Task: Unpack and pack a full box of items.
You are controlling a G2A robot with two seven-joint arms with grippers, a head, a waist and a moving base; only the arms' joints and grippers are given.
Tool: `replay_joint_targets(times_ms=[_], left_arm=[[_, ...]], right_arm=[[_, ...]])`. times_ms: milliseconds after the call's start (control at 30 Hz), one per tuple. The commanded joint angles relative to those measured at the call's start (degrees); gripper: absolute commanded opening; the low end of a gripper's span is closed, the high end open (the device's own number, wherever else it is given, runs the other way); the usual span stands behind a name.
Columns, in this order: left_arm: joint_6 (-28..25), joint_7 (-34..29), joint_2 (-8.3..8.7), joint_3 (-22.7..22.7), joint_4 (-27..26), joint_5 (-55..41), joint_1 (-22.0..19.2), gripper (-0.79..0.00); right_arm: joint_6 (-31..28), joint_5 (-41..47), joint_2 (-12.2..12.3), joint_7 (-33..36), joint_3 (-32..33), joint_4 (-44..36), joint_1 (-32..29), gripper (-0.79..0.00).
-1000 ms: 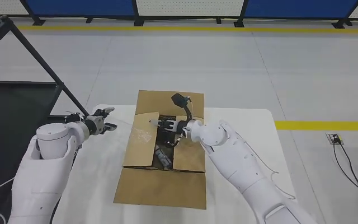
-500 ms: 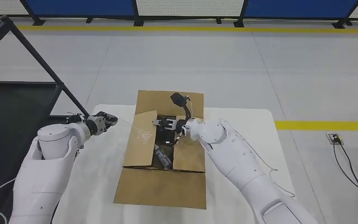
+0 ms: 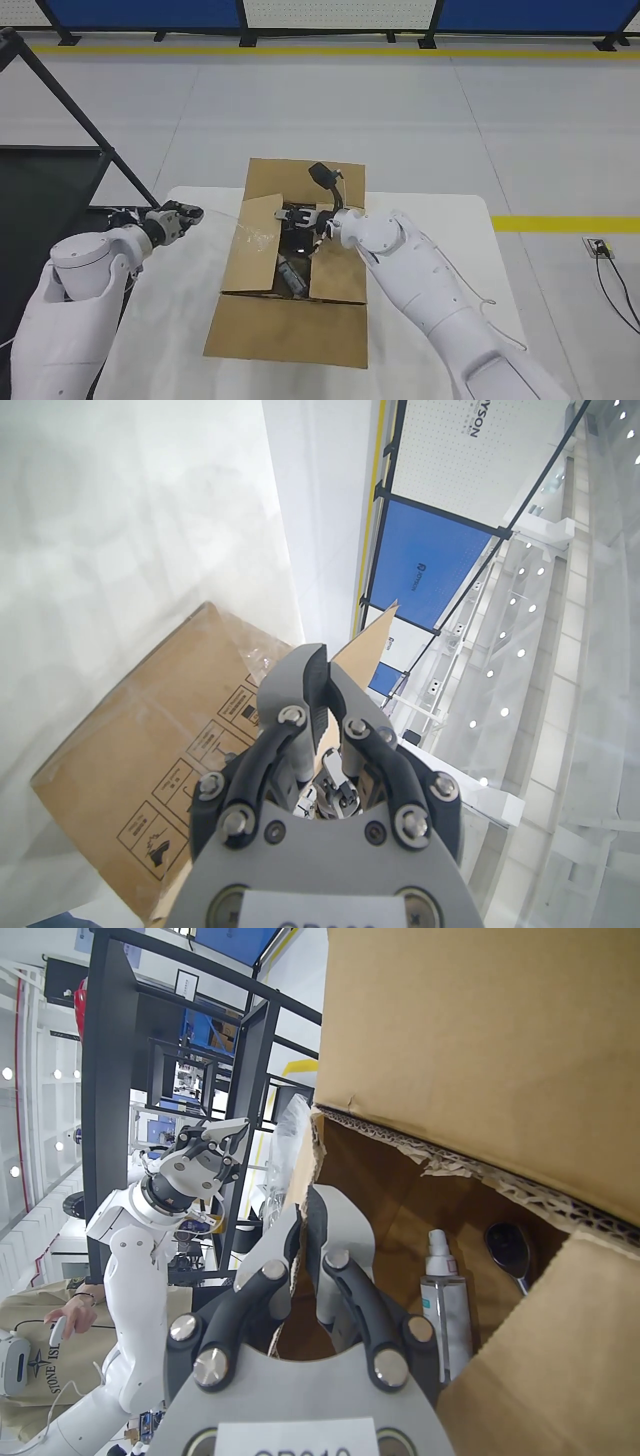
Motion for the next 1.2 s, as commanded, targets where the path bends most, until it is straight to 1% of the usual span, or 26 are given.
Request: replay_joint_targets(times_ms=[0, 100, 133, 167, 200, 400, 533, 733, 933, 1033, 1167], left_arm=[[-0.1, 0.5, 0.17, -0.8, -1.2, -0.2, 1.4, -0.785], [0.1, 2.4, 0.22, -1.9, -1.1, -1.3, 2.7, -0.785], [0.3, 3.2, 0.19, -2.2, -0.7, -2.0, 2.8, -0.594], [0.5, 4.1, 0.11, -2.6, -0.3, -2.9, 3.0, -0.212], [0.8, 4.6, 0.05, -2.7, -0.1, -3.6, 3.1, 0.000], [1.8, 5.0, 0.05, -3.0, 0.9, -5.6, 4.4, 0.000], [2.6, 3.4, 0.11, -3.0, 1.5, -6.9, 4.4, 0.000], [2.0, 3.9, -0.19, -2.9, 3.7, -10.1, 1.9, 0.000], [1.9, 3.9, -0.12, -2.6, 3.7, -10.4, 0.6, 0.000], [2.4, 3.4, -0.16, -1.4, 4.6, -9.9, -0.1, 0.000], [2.3, 2.8, -0.41, 0.3, 7.3, -10.2, -1.8, 0.000]], right_arm=[[-0.2, 0.0, -0.1, 0.2, 0.0, 0.1, 0.0, -0.785], [-0.7, -0.2, -0.1, 0.6, 0.1, 0.2, 0.1, -0.785], [-1.7, -0.4, -0.1, 1.2, 0.0, 0.0, 0.1, -0.785], [-2.3, -0.3, -0.1, 1.7, 0.1, 0.1, 0.0, -0.785], [-2.4, -0.3, -0.1, 1.8, 0.2, 0.3, 0.0, -0.785], [-3.5, -0.5, 0.1, 2.5, 0.7, 0.5, -0.4, -0.785], [-3.9, -0.8, 0.3, 2.6, 1.0, 0.2, -0.8, -0.785], [-3.4, -1.7, 0.4, 2.9, 1.0, -1.0, -1.5, -0.785], [-2.7, -2.2, 0.4, 3.0, 1.1, -1.9, -1.9, -0.785], [-2.6, -2.3, 0.4, 3.0, 1.2, -2.2, -2.1, -0.785], [-2.4, -2.6, 0.4, 3.1, 1.2, -2.7, -2.4, -0.785]])
